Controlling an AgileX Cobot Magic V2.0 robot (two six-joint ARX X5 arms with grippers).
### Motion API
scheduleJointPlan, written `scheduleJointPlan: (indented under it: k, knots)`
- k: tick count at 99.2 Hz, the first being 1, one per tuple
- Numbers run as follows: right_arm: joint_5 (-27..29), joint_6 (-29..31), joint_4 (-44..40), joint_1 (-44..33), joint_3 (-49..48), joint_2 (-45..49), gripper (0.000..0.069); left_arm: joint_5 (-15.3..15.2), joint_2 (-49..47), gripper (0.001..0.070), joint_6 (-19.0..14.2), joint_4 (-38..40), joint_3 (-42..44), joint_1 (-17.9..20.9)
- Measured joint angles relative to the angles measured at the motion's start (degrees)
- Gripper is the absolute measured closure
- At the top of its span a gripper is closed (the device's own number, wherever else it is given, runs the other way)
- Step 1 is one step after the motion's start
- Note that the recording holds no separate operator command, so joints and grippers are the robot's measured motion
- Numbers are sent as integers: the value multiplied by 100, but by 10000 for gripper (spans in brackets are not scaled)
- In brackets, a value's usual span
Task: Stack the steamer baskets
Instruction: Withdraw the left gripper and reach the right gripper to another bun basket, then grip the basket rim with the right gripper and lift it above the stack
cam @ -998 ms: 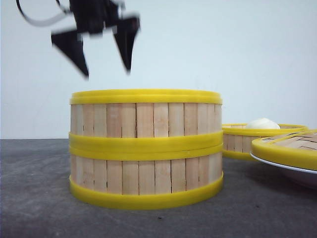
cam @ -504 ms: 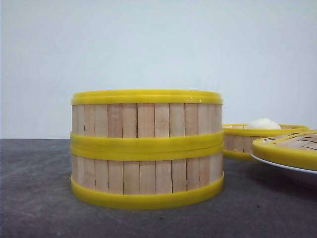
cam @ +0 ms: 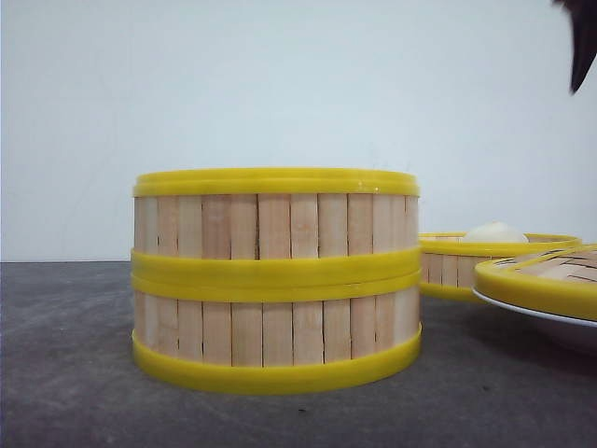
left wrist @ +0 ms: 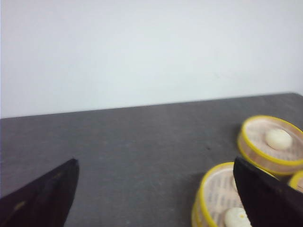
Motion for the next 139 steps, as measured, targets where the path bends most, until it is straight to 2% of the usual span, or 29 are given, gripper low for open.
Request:
scheduleJointPlan:
  k: [17, 30, 40, 65, 82, 107, 131, 139]
  knots:
    - [11, 44, -568, 26, 911, 1342, 273, -299, -857, 73, 0, 168, -1152, 0]
    - [22, 160, -597, 92, 1008, 2015, 290, -365, -1355, 76, -17, 345, -1910, 0]
    - [179, 229, -621, 109, 1008, 2295, 340, -378, -1624, 76, -153, 345, -2201, 0]
    - [317, 323, -435, 111, 1010, 2573, 373, -424, -1694, 76, -267, 546, -2282, 0]
    - [404, 393, -350, 111, 1025, 2671, 467, -525, -1690, 76, -267, 588, -2288, 0]
    - [461, 439, -551, 114, 1025, 2844, 497, -590, -1690, 76, -210, 590, -2288, 0]
    - [479, 584, -492, 136, 1027, 2844, 638, -590, -1690, 76, -166, 590, -2288, 0]
    - [481, 573, -481, 155, 1027, 2844, 660, -592, -1690, 76, -155, 588, -2288, 0]
